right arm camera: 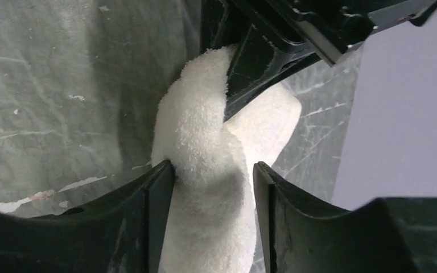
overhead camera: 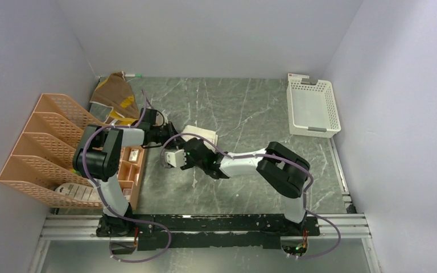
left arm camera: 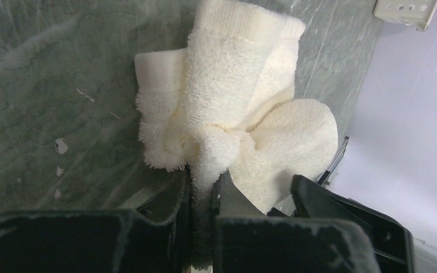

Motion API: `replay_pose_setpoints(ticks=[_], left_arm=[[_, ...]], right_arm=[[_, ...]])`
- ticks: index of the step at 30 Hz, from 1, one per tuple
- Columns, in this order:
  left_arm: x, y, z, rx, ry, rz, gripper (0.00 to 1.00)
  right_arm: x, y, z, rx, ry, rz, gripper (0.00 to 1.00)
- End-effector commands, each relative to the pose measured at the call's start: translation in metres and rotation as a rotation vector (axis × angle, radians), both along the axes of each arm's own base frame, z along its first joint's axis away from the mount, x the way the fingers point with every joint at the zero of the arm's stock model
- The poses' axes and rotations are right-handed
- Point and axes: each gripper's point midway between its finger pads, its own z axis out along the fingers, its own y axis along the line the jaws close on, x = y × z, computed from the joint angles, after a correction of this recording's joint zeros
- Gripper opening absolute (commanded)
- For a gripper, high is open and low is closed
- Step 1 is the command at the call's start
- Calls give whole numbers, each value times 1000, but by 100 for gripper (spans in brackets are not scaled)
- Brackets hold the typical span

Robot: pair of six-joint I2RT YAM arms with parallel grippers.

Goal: Roll the towels
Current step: Roll the towel at the center of the board.

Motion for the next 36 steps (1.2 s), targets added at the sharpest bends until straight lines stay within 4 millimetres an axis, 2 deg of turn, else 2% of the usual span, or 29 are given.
replay_pose_setpoints(ticks=[1,2,3,4,5,6,9,10,14,15,17,21,22,25,31,36], left_arm=[[-5,-2,0,-16,35,-30,7],[-5,-2,0,-17,35,-28,7],[-4,-2,0,-18,33,-27,7],[-4,-1,1,-18,33,-26,7],[-4,-1,1,-19,31,-24,7],[-3,-1,2,-19,30,-20,7],[0,3,7,-13,17,0,7],[2,5,10,-4,7,10,10],[10,11,32,16,-64,45,47],[12,12,39,22,-80,53,54],[16,17,50,38,-109,75,66],[21,26,64,52,-137,120,70],[22,27,67,50,-147,126,70],[22,26,68,45,-158,119,70],[17,28,57,63,-136,113,70],[9,40,55,125,-147,143,71]], right_arm=[[1,-6,-17,-9,134,-14,47],[0,-7,-20,-4,166,-16,41],[-1,-8,-21,3,193,-18,30],[-1,-9,-22,11,220,-22,13],[0,-10,-22,21,242,-26,4],[0,-10,-21,34,261,-26,0],[3,-10,-11,117,337,-21,0],[5,-10,-6,152,369,-20,0],[22,-18,19,301,522,-23,0],[29,-18,29,336,559,-20,0],[37,-21,36,367,647,-13,0],[49,-24,40,395,845,10,0],[50,-24,29,396,915,17,0],[52,-21,16,414,1059,49,0],[47,-16,-21,380,1271,49,0],[33,-16,-32,360,1364,82,0]])
